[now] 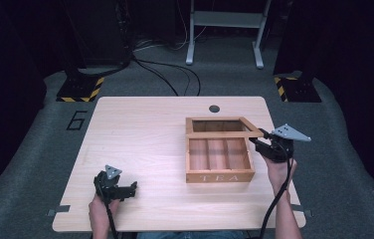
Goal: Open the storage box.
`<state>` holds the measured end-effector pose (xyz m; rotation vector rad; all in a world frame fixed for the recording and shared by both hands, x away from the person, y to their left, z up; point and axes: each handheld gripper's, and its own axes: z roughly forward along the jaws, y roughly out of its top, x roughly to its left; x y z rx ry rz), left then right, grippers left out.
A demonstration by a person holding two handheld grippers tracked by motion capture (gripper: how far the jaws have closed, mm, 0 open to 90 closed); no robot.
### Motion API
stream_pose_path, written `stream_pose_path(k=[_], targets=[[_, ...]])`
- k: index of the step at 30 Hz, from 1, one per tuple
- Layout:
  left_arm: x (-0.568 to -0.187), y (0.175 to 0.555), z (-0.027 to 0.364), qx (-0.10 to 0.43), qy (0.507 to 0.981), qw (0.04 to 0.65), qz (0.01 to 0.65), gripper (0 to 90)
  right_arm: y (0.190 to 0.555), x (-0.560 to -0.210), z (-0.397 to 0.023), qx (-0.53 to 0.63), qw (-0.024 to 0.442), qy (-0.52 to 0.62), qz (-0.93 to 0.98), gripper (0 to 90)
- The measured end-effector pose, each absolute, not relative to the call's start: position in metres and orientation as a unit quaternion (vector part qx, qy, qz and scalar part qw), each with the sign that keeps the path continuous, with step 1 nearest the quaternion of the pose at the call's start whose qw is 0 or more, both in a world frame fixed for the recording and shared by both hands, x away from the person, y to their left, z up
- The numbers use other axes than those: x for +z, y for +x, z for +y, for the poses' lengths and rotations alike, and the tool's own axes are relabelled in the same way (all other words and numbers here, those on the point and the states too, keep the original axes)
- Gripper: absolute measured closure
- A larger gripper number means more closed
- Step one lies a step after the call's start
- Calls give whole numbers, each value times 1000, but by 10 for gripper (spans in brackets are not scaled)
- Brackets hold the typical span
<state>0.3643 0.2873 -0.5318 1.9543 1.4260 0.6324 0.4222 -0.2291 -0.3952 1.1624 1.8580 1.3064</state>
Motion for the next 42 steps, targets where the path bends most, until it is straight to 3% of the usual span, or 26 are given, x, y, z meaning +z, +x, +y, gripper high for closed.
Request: stream_pose_path(k=[42], targets=[[-532,365,288,236,741,317,542,4,474,-339,-233,458,229,445,735,568]])
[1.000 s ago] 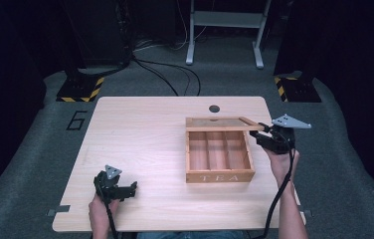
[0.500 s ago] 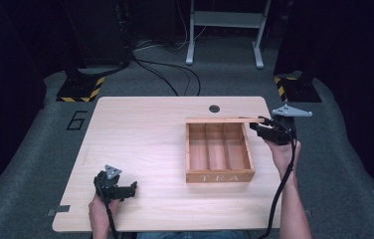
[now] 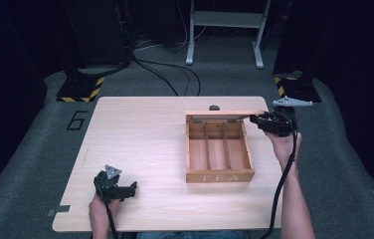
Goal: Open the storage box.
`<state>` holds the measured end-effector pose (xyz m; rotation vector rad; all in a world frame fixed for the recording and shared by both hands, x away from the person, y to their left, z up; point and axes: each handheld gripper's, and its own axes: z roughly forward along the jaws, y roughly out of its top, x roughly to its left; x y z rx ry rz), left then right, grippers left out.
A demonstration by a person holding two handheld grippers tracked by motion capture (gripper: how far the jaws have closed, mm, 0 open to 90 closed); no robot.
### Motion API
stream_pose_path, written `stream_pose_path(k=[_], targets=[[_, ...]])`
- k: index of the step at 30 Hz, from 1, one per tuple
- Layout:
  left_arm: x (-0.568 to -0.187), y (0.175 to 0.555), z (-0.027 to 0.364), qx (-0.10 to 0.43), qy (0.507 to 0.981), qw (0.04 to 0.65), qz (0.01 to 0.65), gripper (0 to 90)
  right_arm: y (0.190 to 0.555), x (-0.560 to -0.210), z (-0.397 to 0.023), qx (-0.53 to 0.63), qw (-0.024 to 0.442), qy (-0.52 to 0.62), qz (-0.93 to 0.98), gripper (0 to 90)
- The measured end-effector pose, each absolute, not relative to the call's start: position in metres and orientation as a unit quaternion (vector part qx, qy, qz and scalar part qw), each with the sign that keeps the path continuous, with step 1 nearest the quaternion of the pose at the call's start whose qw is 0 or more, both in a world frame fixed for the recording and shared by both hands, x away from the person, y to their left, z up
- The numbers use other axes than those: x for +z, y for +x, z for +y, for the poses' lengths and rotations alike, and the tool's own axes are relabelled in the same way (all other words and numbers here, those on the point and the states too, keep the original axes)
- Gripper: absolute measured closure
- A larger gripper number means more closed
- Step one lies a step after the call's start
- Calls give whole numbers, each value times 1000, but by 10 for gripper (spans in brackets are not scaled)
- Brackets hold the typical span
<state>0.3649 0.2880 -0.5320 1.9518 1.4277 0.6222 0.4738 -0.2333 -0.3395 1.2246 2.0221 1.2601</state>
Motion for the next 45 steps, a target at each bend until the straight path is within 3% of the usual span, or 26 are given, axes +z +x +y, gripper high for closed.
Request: stream_pose_path(k=[45], targets=[[-532,364,288,239,743,315,540,4,483,-334,-233,456,224,450,735,575]])
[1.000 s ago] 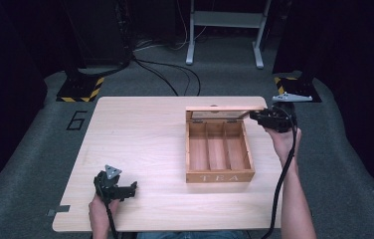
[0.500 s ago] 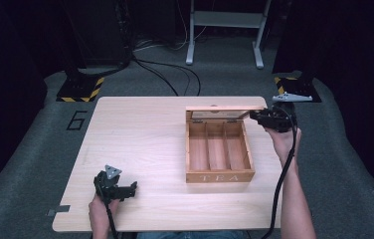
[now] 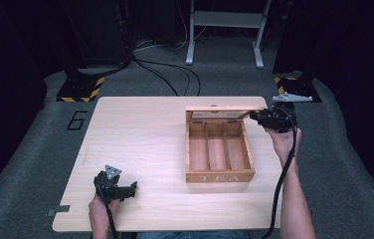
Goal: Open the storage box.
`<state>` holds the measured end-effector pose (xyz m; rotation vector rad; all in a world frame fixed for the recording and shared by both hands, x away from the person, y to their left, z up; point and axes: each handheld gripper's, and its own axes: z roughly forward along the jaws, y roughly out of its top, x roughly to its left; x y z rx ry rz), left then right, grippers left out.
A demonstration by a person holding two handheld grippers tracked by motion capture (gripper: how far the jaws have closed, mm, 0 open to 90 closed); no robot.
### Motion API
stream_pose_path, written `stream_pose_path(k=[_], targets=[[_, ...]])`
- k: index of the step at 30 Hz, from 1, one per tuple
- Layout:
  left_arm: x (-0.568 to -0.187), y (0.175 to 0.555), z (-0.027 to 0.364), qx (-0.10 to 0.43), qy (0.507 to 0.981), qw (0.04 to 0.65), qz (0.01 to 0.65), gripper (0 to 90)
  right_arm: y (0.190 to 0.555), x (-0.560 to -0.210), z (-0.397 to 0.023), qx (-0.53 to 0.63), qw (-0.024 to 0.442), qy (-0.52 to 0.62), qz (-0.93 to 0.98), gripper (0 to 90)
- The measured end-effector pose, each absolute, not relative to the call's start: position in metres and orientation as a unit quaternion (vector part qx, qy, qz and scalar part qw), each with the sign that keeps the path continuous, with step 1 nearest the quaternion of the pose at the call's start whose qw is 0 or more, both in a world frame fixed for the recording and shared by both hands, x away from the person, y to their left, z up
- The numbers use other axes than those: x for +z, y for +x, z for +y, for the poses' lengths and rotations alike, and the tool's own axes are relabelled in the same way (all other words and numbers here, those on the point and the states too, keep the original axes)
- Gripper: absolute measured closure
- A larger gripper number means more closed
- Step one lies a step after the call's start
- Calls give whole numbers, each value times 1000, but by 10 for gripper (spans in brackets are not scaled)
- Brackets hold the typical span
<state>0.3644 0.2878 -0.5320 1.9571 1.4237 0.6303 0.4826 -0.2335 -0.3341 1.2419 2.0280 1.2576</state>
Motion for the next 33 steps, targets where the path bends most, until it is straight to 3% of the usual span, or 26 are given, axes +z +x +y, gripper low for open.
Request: stream_pose_path(k=[33], targets=[[-532,365,288,237,741,317,542,4,483,-334,-233,454,223,449,736,575]])
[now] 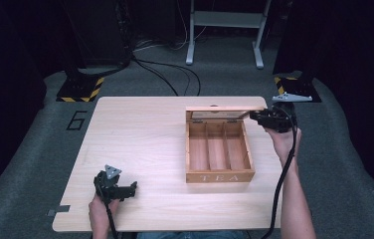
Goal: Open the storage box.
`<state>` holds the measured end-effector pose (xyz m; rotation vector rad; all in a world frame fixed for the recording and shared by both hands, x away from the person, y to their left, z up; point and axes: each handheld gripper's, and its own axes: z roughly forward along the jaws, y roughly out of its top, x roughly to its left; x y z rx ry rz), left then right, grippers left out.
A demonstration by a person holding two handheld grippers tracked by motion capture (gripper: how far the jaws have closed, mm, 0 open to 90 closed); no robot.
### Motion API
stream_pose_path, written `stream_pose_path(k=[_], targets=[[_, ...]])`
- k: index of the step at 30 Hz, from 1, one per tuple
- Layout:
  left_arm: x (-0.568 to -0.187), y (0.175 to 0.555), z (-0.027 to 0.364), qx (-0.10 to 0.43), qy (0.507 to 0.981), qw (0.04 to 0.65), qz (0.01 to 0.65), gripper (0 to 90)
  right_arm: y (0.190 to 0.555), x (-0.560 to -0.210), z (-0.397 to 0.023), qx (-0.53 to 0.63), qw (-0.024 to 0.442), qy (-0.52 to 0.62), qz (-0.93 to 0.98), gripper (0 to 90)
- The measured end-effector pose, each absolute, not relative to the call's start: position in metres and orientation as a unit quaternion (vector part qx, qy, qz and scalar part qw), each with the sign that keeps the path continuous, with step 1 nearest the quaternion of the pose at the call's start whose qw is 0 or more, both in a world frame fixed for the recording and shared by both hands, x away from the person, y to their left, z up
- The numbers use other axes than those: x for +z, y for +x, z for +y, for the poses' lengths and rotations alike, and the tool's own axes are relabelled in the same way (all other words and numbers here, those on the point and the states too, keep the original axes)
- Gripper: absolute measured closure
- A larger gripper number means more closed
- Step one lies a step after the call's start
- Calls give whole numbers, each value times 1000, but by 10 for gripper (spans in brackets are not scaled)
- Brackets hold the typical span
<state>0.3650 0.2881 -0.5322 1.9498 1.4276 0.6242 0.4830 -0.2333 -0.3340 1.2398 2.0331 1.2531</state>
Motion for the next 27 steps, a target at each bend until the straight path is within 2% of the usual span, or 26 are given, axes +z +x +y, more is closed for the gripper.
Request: stream_pose_path(k=[27], targets=[[-532,365,288,238,743,315,541,4,482,-335,-234,456,226,448,735,576]])
